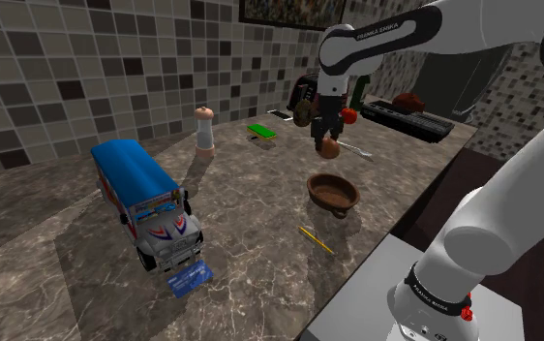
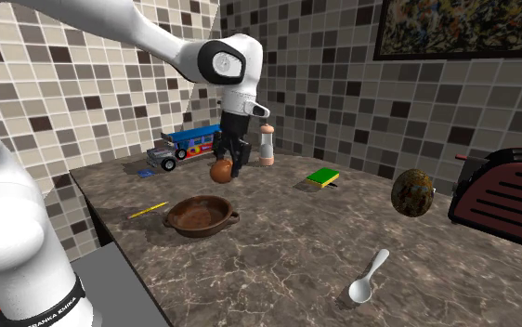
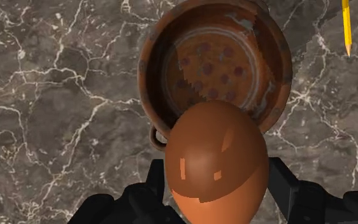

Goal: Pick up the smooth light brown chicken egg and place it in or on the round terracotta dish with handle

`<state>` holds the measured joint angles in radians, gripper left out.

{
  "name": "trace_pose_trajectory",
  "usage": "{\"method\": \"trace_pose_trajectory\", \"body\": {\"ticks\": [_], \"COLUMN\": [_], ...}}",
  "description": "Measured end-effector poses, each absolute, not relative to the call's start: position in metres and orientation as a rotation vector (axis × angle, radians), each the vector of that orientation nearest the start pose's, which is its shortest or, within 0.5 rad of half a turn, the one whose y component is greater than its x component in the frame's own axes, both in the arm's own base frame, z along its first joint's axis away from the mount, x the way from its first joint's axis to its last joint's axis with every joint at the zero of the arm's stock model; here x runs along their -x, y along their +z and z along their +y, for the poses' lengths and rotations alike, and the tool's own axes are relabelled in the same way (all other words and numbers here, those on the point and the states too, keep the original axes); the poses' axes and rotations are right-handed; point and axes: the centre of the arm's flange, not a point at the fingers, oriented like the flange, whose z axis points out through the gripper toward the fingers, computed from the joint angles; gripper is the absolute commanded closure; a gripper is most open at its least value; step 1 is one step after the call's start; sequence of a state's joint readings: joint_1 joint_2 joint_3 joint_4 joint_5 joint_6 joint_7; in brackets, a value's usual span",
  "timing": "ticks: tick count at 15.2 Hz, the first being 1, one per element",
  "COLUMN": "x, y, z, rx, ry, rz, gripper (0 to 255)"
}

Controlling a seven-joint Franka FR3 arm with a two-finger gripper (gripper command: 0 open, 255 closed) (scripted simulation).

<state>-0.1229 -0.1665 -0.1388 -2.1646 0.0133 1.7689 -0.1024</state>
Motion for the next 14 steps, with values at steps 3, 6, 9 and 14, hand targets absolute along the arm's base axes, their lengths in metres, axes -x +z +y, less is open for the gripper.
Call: {"method": "trace_pose_trajectory", "body": {"ticks": [3, 6, 9, 14], "x": [-0.422, -0.391, -0.387, -0.386], "y": [0.450, 0.441, 0.426, 0.399], "z": [-0.106, -0.093, -0.090, -0.090], "rx": [3.037, 3.037, 3.037, 3.037], "ry": [0.339, 0.338, 0.339, 0.339], "rz": [0.242, 0.242, 0.242, 0.242], "gripper": [255, 255, 255, 255]}}
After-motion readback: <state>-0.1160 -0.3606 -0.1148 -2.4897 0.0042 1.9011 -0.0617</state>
